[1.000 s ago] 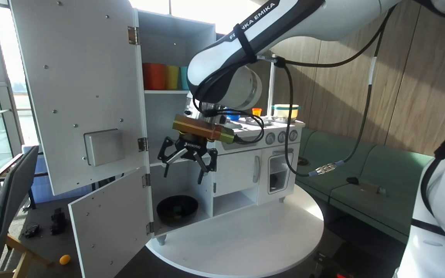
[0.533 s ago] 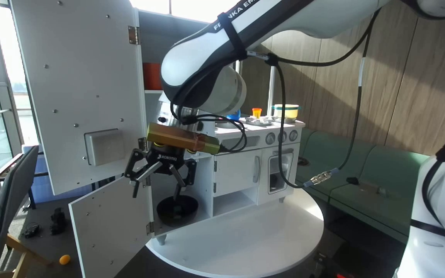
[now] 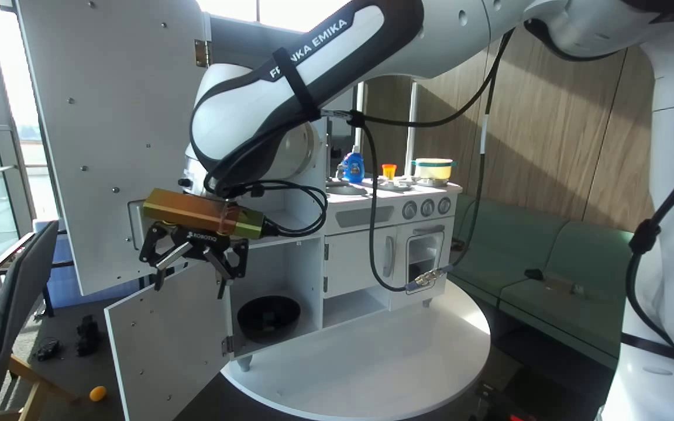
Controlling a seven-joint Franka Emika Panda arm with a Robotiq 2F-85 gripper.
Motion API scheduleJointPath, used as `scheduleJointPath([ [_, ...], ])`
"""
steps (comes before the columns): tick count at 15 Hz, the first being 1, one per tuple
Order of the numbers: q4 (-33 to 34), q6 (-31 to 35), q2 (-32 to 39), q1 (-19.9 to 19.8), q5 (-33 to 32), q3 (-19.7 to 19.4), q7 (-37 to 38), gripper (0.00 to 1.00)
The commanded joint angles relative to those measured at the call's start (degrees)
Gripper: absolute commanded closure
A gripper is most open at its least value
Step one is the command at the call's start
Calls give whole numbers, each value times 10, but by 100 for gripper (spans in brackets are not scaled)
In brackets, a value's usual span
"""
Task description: Close the cabinet door in the middle, open the left lower cabinet door, remove the black bowl from the middle cabinet to the, put it in the lower cabinet and close the door
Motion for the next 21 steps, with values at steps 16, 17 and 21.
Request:
scheduleJointPath([
  [16, 227, -36, 180, 55, -13, -60, 138, 0],
  [17, 227, -39, 183, 55, -11, -59, 136, 0],
  [21, 194, -65, 156, 47, -12, -59, 114, 0],
])
